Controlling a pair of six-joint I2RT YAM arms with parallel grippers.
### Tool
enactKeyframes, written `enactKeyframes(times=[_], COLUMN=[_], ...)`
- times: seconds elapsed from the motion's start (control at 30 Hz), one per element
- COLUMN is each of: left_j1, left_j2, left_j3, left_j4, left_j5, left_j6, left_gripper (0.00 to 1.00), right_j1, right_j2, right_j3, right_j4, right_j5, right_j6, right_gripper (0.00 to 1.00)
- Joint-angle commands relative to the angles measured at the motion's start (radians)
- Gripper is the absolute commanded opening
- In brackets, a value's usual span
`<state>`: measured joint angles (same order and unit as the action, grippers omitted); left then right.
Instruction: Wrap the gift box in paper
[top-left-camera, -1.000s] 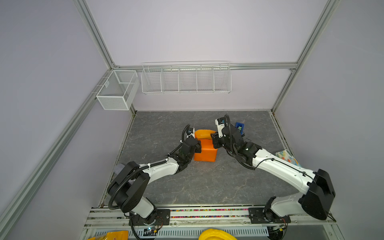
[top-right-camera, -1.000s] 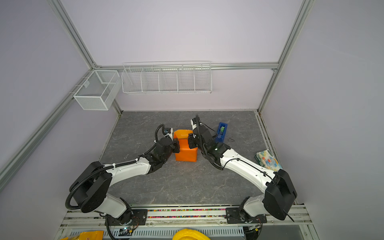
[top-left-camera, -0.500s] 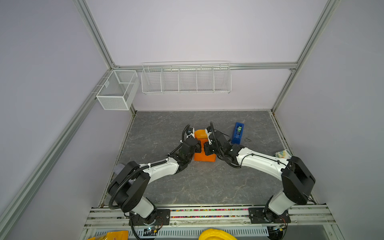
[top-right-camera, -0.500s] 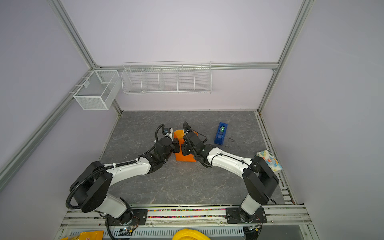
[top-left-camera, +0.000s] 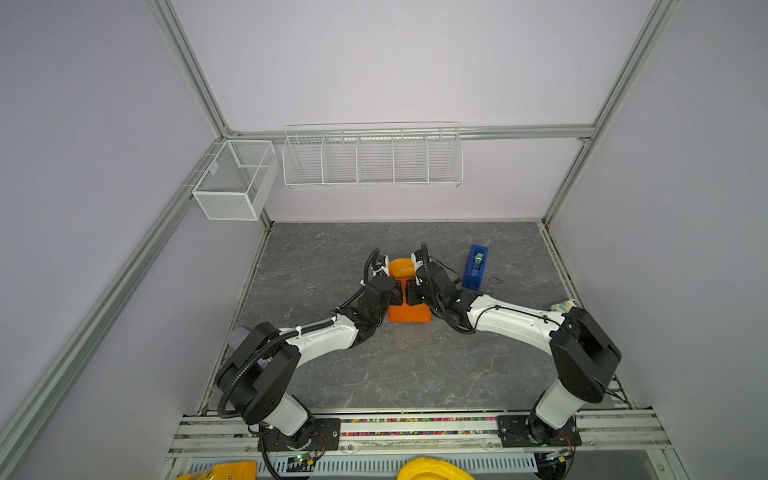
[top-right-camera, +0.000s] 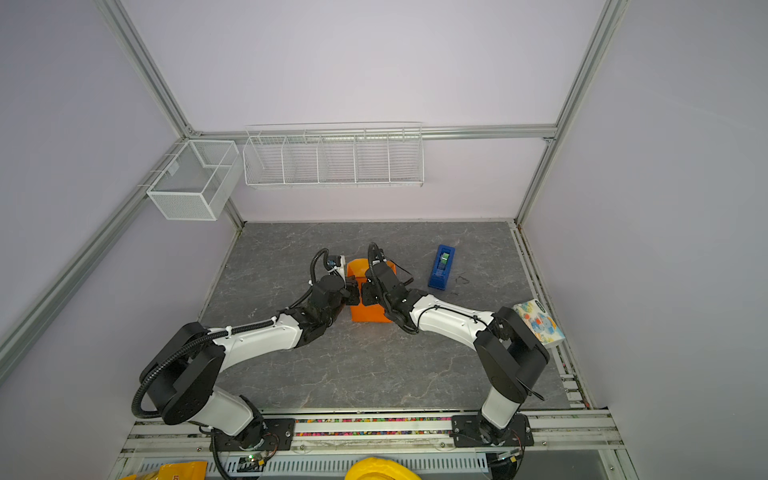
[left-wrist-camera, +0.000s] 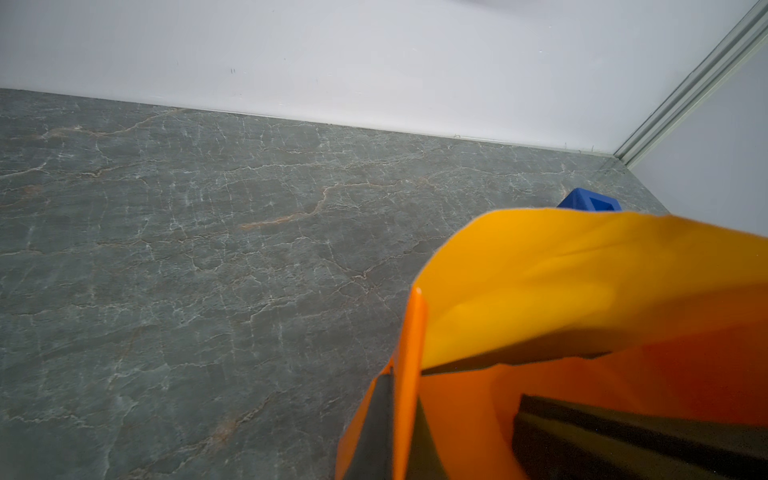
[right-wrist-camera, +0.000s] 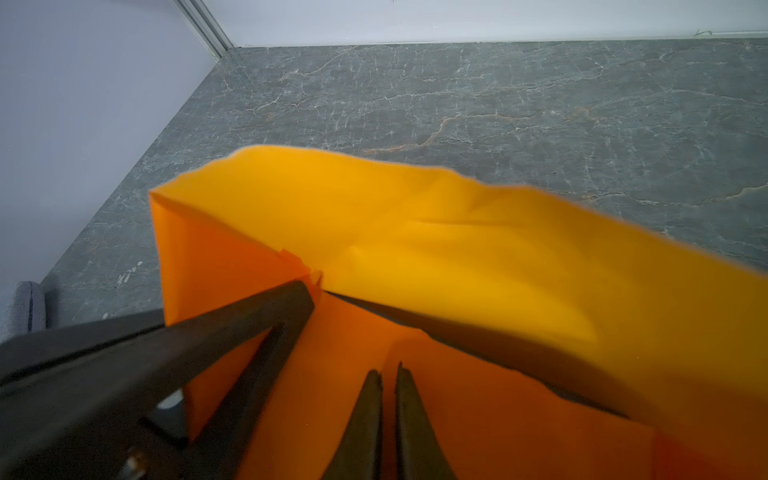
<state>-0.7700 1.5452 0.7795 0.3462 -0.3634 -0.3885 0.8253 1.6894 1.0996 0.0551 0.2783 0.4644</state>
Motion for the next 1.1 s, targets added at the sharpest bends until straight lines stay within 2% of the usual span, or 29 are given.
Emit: enactKeyframes(times=[0.0, 0.23, 0.3, 0.4, 0.5, 0.57, 0.67, 0.7, 0.77, 0.87, 1.0, 1.07], left_j1=[-0.008, -0.007, -0.008, -0.008, -0.008, -0.006, -0.005, -0.002, 0.004, 0.016, 0.024, 0.031], left_j2=[0.007, -0.032, -0.048, -0.063, -0.067, -0.069, -0.078, -0.081, -0.089, -0.093, -0.097, -0.100], left_j3=[-0.013, 0.008, 0.010, 0.016, 0.040, 0.046, 0.056, 0.059, 0.067, 0.089, 0.102, 0.105], left_j4=[-0.042, -0.083, -0.087, -0.088, -0.112, -0.114, -0.119, -0.120, -0.122, -0.135, -0.147, -0.151], left_j5=[0.016, 0.004, 0.003, 0.006, 0.010, 0.011, 0.001, -0.001, 0.003, 0.039, 0.043, 0.043], left_j6=[-0.019, -0.020, -0.014, 0.000, 0.007, 0.009, 0.015, 0.020, 0.031, 0.054, 0.051, 0.047], left_gripper=[0.03, 0.23, 0.21, 0.06, 0.00, 0.00, 0.13, 0.13, 0.11, 0.00, 0.01, 0.11], right_j1=[-0.013, -0.013, -0.014, -0.013, -0.014, -0.015, -0.013, -0.012, -0.013, -0.013, -0.013, -0.014], right_j2=[0.049, 0.050, 0.049, 0.048, 0.050, 0.050, 0.050, 0.050, 0.050, 0.052, 0.053, 0.053], right_j3=[-0.044, -0.051, -0.053, -0.055, -0.053, -0.053, -0.056, -0.056, -0.058, -0.058, -0.058, -0.058], right_j4=[-0.094, -0.097, -0.097, -0.099, -0.099, -0.100, -0.102, -0.102, -0.101, -0.103, -0.104, -0.104], right_j5=[0.039, 0.033, 0.032, 0.030, 0.029, 0.029, 0.029, 0.029, 0.029, 0.029, 0.030, 0.029], right_j6=[0.010, 0.013, 0.013, 0.016, 0.015, 0.014, 0.015, 0.015, 0.013, 0.014, 0.016, 0.016], right_gripper=[0.13, 0.13, 0.13, 0.13, 0.13, 0.13, 0.12, 0.13, 0.13, 0.12, 0.12, 0.12])
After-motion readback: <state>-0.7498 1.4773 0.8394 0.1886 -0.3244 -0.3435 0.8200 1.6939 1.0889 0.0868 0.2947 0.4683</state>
